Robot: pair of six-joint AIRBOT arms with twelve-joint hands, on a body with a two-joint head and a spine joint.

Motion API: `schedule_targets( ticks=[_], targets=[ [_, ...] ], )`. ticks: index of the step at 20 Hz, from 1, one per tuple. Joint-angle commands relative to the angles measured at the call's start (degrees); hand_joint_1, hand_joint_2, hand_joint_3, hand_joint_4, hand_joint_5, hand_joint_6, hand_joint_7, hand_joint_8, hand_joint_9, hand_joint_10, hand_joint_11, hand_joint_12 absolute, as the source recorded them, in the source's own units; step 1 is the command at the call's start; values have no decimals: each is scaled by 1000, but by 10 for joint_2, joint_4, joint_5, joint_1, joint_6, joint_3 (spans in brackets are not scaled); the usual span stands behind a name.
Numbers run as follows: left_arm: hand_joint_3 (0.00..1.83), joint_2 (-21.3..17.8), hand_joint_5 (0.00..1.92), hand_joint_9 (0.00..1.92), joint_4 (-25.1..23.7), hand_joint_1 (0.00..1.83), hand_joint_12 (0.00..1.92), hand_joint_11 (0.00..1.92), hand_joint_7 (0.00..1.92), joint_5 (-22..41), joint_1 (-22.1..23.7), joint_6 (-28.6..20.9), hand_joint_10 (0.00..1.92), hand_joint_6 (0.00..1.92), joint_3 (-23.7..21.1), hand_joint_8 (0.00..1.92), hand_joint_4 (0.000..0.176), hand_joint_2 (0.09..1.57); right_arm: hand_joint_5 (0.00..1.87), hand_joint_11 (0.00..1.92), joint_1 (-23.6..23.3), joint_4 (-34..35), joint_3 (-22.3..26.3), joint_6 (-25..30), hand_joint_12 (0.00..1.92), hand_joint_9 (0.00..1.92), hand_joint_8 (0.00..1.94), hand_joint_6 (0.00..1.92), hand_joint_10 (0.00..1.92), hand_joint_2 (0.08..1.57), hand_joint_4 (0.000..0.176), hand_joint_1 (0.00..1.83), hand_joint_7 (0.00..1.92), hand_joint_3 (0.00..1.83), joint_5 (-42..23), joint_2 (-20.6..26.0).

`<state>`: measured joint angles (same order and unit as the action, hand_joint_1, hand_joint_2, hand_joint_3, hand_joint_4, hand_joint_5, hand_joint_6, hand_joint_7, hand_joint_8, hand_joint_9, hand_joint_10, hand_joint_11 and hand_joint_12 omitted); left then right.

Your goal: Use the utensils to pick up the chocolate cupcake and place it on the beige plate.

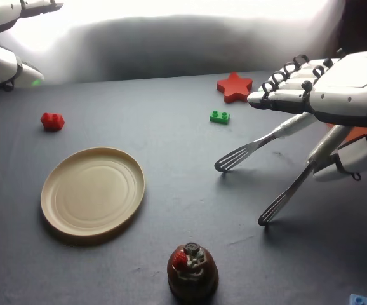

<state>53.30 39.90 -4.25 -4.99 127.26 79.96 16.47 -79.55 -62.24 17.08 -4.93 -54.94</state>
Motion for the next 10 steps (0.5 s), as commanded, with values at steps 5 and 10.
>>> schedule_targets(
  ticks=[5, 10],
  targets=[
    [3, -5, 21, 0, 2, 272, 1, 0, 0, 57, -1, -5, 0, 0, 2, 0, 0, 1130, 0, 0, 8, 5, -20, -8, 0, 0, 0, 0, 0, 1025, 0, 917, 0, 1, -15, -6],
    [0, -2, 37, 0, 3, 321, 3, 4, 0, 50, -1, -12, 0, 3, 6, 0, 0, 1120, 0, 0, 17, 5, -35, -14, 0, 0, 0, 0, 0, 1016, 0, 940, 0, 0, -13, -15]
  ],
)
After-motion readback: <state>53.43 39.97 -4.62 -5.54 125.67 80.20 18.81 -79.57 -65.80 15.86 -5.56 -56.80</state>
